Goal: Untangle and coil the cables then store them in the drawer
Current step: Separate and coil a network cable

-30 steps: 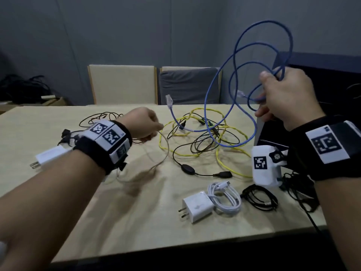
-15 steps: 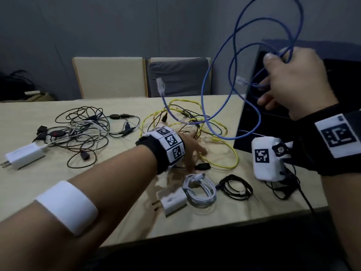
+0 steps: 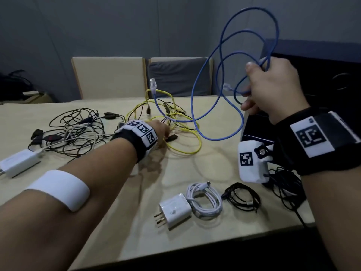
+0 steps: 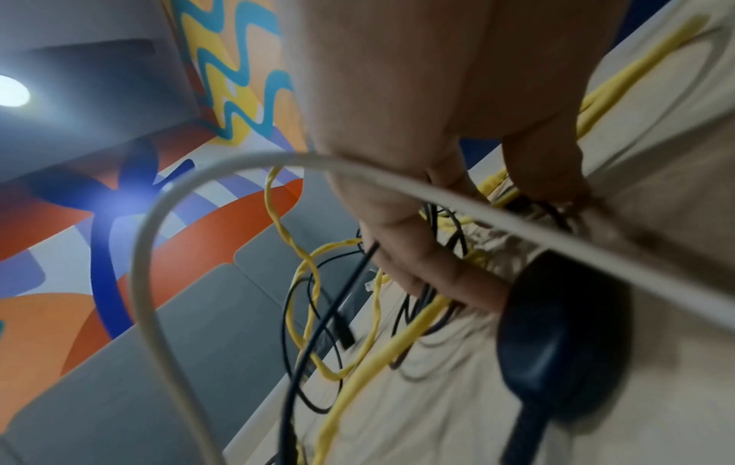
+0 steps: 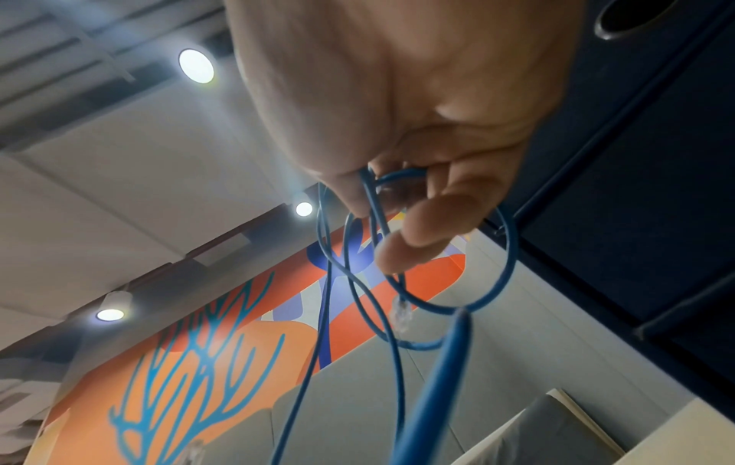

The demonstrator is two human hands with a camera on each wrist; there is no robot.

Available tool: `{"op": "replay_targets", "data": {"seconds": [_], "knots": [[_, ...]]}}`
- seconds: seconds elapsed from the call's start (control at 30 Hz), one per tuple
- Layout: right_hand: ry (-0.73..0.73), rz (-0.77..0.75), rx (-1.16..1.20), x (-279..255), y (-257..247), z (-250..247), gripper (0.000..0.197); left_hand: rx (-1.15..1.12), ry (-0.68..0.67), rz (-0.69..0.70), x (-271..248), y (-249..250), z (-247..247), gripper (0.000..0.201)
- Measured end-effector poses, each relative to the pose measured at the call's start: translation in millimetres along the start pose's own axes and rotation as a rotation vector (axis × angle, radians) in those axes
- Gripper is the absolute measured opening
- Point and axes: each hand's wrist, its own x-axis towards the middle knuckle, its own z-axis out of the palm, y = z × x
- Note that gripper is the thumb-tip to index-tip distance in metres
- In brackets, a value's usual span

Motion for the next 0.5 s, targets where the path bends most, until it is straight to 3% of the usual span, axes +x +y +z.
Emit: {"op": "replay_targets", "data": {"seconds": [0.17, 0.27, 0.37, 0.5], "knots": [[0.023, 0.016, 0.010, 4.5, 2.8, 7.6, 0.025, -0.078, -0.023, -0.033, -2.3, 2.2, -9.2, 0.061], [0.060, 0.024, 0.009, 8.2, 5.8, 9.6, 0.025, -0.159, 0.047, 0.032, -28.9, 5.8, -30.8, 0.071], [0.138, 0.030, 0.051, 10.4, 2.6, 6.4, 0.026, -0.343, 0.156, 0.112, -64.4, -0.1, -52.9, 0.063], [0.242, -0.020, 0.115, 9.9, -14.9, -1.0, 0.026, -0.659, 0.325, 0.149, -120.0, -13.5, -78.6, 0.025]]}}
